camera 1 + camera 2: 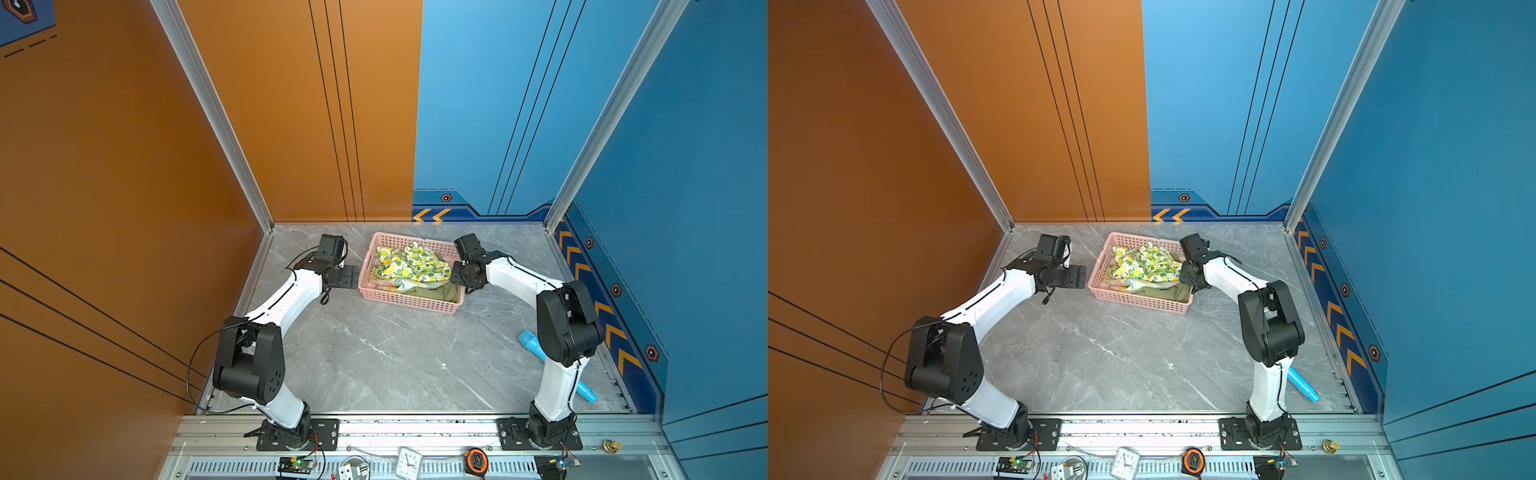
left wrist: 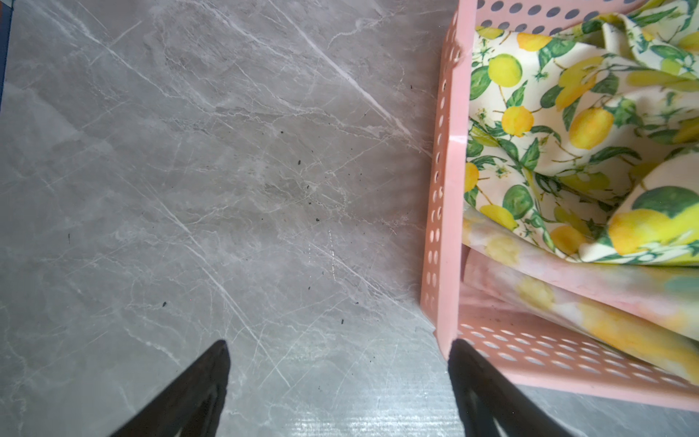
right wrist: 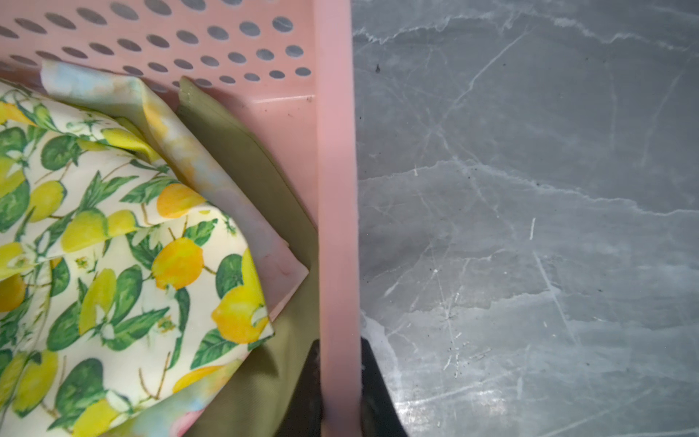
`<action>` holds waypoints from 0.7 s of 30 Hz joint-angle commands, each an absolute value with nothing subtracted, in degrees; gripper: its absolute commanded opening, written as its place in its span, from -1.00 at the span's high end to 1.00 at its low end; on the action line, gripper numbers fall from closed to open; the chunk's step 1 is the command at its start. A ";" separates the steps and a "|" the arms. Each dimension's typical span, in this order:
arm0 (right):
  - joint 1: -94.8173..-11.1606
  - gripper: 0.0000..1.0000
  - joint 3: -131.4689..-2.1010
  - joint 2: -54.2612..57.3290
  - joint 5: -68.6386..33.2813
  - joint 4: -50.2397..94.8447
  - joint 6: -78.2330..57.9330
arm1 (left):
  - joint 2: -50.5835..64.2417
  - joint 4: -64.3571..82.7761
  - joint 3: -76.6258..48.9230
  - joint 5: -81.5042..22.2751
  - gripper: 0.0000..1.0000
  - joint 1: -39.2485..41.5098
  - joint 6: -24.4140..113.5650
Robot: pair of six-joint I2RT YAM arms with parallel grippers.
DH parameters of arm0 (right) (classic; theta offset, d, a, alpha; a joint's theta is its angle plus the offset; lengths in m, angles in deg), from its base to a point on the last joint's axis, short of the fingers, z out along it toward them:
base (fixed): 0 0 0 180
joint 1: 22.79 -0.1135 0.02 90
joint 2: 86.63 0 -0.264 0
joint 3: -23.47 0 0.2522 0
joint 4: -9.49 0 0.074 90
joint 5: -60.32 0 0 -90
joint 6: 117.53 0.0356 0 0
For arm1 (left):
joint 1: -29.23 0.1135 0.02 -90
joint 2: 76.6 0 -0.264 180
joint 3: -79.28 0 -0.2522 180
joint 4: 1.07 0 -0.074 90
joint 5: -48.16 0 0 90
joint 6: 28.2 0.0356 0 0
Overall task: Fold and stack skirts
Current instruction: Move the skirt to the top-right of the table.
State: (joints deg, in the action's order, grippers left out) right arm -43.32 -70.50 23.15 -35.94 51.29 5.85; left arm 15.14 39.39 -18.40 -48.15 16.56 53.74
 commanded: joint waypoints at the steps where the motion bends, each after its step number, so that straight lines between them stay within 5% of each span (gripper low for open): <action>1: -40.42 0.91 -73.17 24.64 -36.90 52.08 5.86 | 16.25 41.01 -16.74 -47.06 -0.83 16.77 53.18; 21: -16.26 1.00 -60.57 14.55 -35.86 43.83 20.04 | 17.63 41.78 -15.94 -46.66 -0.83 13.83 53.45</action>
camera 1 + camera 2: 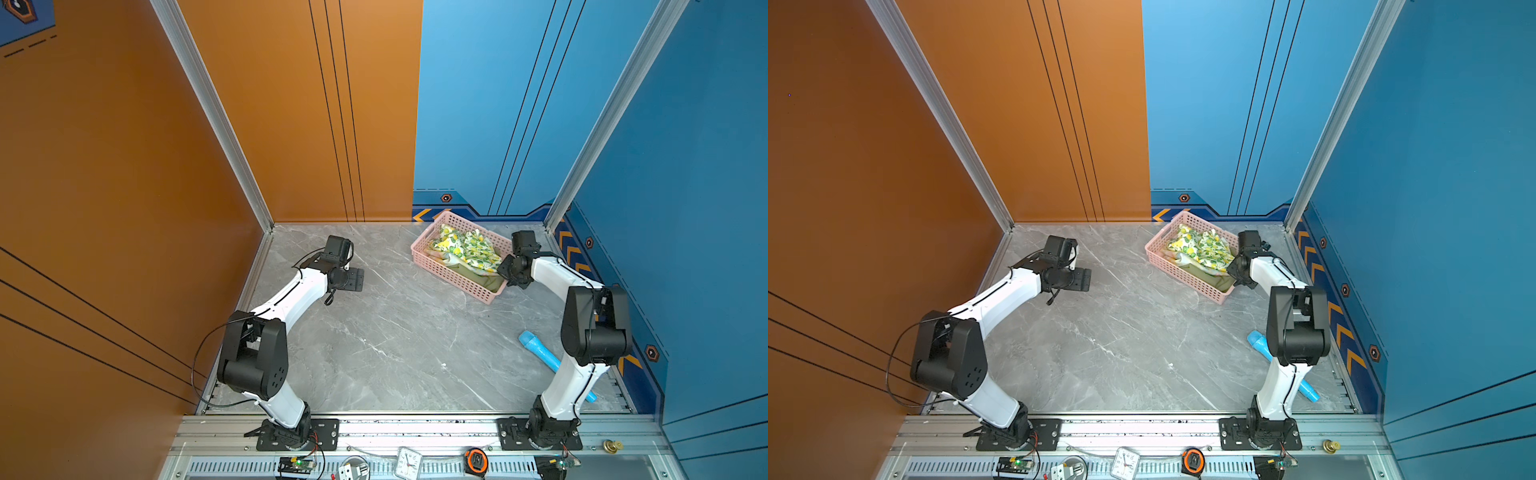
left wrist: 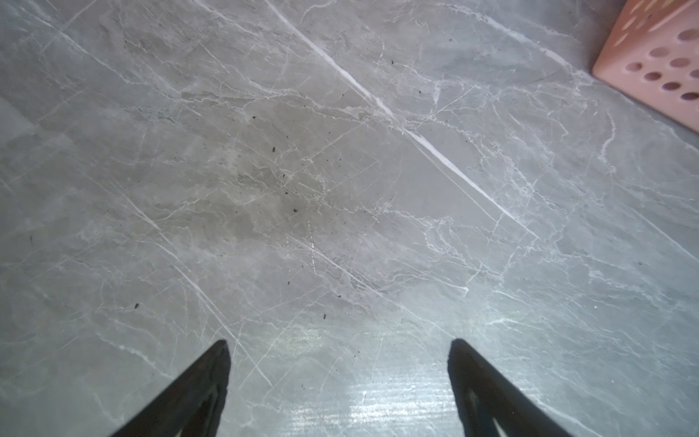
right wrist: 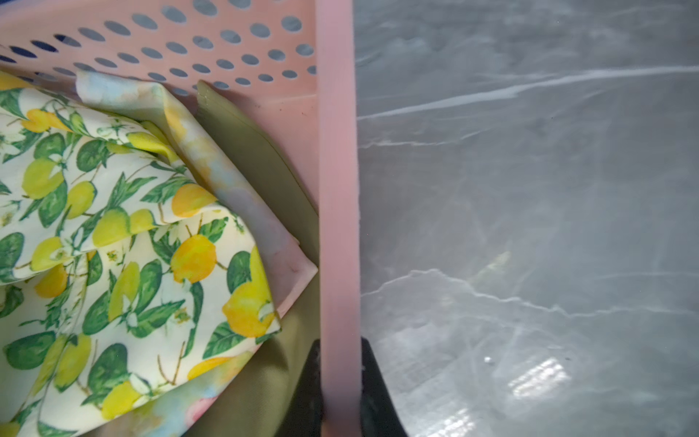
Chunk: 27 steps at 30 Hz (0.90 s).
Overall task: Fold and stack skirts
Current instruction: Move the skirt to the top-right of the table.
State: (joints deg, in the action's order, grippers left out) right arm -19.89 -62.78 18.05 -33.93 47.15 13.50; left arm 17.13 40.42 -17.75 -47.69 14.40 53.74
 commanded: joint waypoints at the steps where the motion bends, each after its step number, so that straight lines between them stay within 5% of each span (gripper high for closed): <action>1: -15.03 1.00 -59.73 13.97 -36.26 43.45 21.02 | 17.64 41.80 -15.92 -46.68 -0.83 13.60 53.45; 15: -7.54 0.89 -51.12 8.24 -43.62 38.20 35.20 | 16.89 41.83 -15.85 -46.48 -0.83 11.78 53.45; 17: -7.31 0.75 -51.62 8.72 -42.84 38.16 35.29 | 16.91 41.79 -15.79 -46.48 -0.83 11.66 53.45; 21: -6.67 0.09 -52.11 8.74 -40.99 38.30 33.82 | 16.75 41.78 -15.76 -45.87 -0.83 11.53 53.20; 27: -6.63 -0.27 -52.00 5.80 -41.16 41.76 26.01 | 16.78 41.79 -15.54 -44.75 -0.84 11.25 52.94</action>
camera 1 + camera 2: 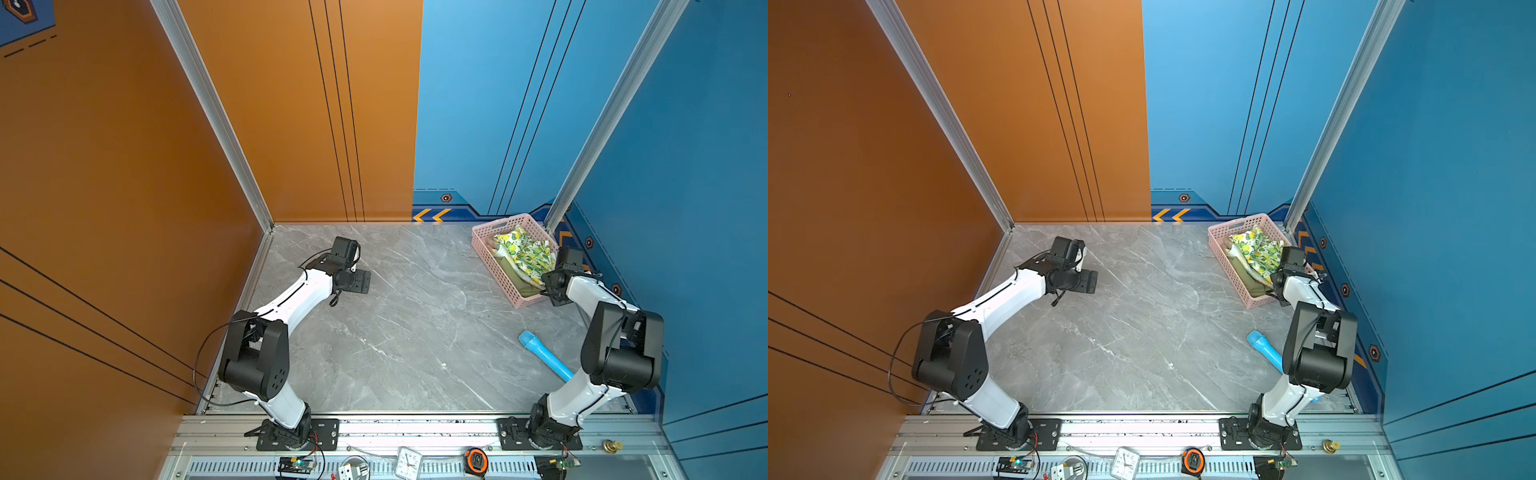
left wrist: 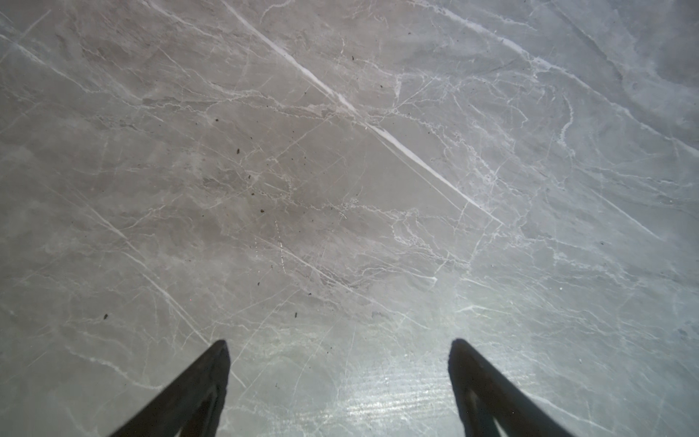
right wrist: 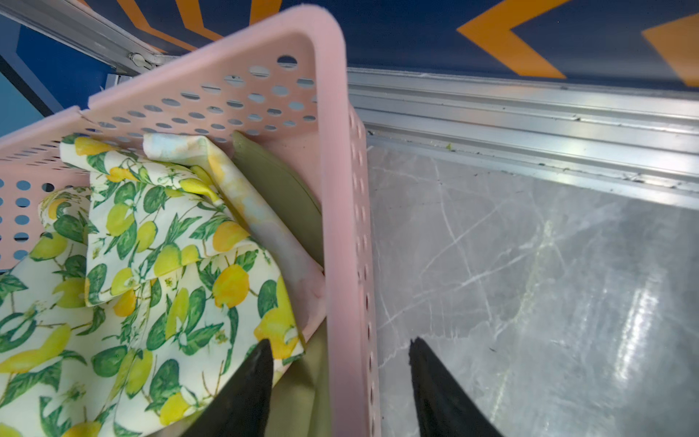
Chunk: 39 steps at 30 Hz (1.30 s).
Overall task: Fold and stack skirts
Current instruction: Move the skirt to the top-right of the table, then rotate the basket at the top-right of the table.
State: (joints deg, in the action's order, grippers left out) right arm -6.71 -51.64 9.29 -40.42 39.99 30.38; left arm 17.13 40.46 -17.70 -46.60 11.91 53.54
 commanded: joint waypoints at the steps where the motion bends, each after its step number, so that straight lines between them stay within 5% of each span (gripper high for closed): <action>1: -6.83 -0.29 -51.39 4.44 -41.18 41.51 23.97 | 16.72 41.78 -15.53 -44.53 -0.84 11.16 52.92; 9: -14.65 -0.47 -48.22 -6.97 -43.22 33.82 2.92 | 16.70 41.83 -15.42 -43.69 -0.84 10.00 52.87; 20: -32.85 -0.48 -64.44 7.17 -28.81 44.05 -25.45 | 17.04 41.83 -15.53 -42.55 -0.85 9.75 53.45; 26: -35.44 -0.46 -76.53 19.89 -25.72 54.91 -27.89 | 17.31 41.78 -15.56 -42.16 -0.85 9.68 53.70; 39: -34.41 -0.44 -95.22 38.14 -38.16 63.56 -26.26 | 18.00 41.81 -15.17 -41.46 -0.87 9.65 53.62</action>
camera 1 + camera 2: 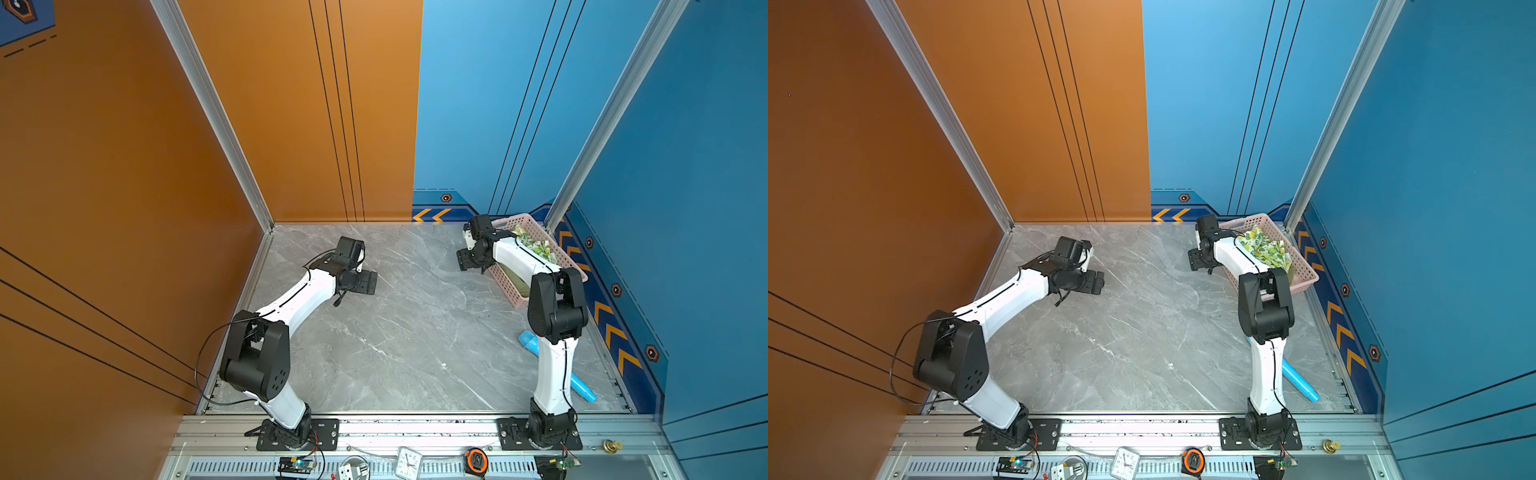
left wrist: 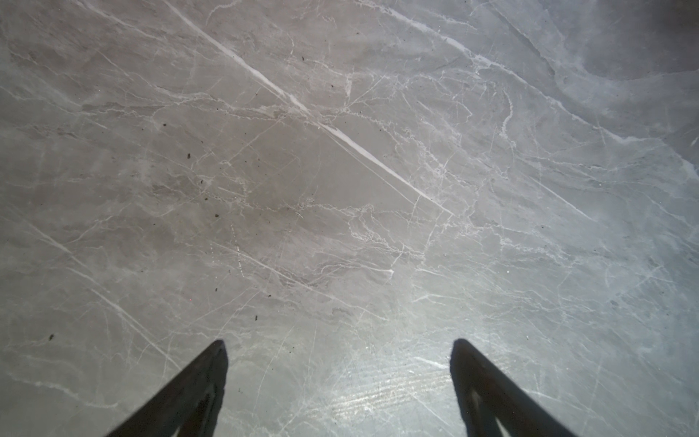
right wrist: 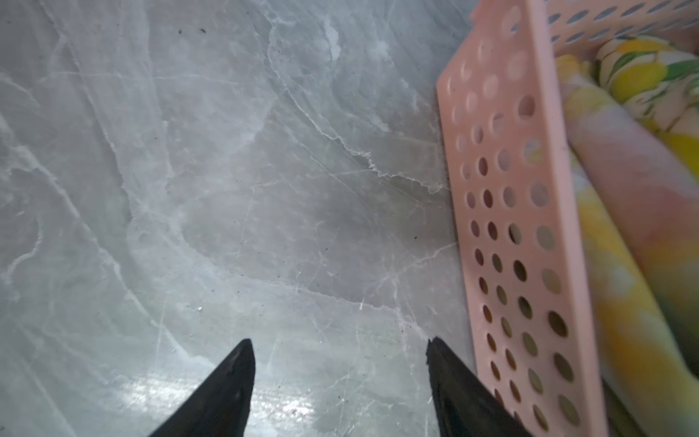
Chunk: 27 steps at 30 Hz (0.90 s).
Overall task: Fold and stack skirts
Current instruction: Rotate the basket at the top-right of the table.
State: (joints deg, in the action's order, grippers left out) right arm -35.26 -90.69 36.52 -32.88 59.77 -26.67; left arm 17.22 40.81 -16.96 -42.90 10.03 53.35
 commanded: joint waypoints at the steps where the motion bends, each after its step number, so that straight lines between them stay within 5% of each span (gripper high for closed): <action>1: -34.35 -0.44 -96.47 39.04 -40.29 63.88 -25.93 | 17.77 41.78 -15.21 -41.17 -0.87 9.63 53.53; 16: -31.53 -0.44 -103.90 42.61 -52.27 62.41 -20.77 | 16.89 41.60 -15.19 -40.36 -0.87 9.54 53.18; 27: -29.71 -0.43 -103.15 32.64 -42.86 57.98 -14.54 | 16.22 40.80 -15.58 -40.51 -0.85 8.98 53.61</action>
State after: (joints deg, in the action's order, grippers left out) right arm -31.37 -102.56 38.40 -44.18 60.27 -19.52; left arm 17.24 40.77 -16.96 -41.53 9.96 53.33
